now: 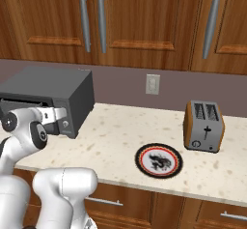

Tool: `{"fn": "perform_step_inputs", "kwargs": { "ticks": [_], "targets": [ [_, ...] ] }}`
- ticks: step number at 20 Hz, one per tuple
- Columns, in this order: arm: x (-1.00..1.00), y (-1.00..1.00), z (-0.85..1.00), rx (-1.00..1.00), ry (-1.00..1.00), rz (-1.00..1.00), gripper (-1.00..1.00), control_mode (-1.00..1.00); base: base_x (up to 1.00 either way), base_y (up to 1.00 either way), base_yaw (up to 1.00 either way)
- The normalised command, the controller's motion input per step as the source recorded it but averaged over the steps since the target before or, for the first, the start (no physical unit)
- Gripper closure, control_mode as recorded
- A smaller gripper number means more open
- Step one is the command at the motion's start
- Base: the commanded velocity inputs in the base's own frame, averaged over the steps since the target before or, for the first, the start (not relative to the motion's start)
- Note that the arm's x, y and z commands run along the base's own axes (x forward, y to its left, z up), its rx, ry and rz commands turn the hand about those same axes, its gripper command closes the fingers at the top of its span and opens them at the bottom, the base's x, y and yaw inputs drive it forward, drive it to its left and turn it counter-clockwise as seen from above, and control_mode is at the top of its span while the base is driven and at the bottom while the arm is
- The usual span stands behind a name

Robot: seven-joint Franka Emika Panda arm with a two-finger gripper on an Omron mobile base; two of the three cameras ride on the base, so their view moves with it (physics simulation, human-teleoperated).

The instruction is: Pick up the bagel from the plate, place it on the toaster oven rack, close the door, and set the timer.

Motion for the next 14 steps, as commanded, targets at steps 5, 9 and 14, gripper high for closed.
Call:
{"fn": "perform_step_inputs", "kwargs": {
  "ticks": [5, 9, 14],
  "targets": [
    [0.0, 0.07, -0.07, 0.0, -0.08, 0.0, -1.0, -1.0, 0.0, 0.0, 0.0],
    [0.0, 0.04, -0.05, 0.0, -0.04, 0.0, -1.0, -1.0, 0.0, 0.0, 0.0],
    [0.04, 0.0, -0.16, 0.0, 0.0, 0.0, -1.0, -1.0, 0.0, 0.0, 0.0]
  ]
}}
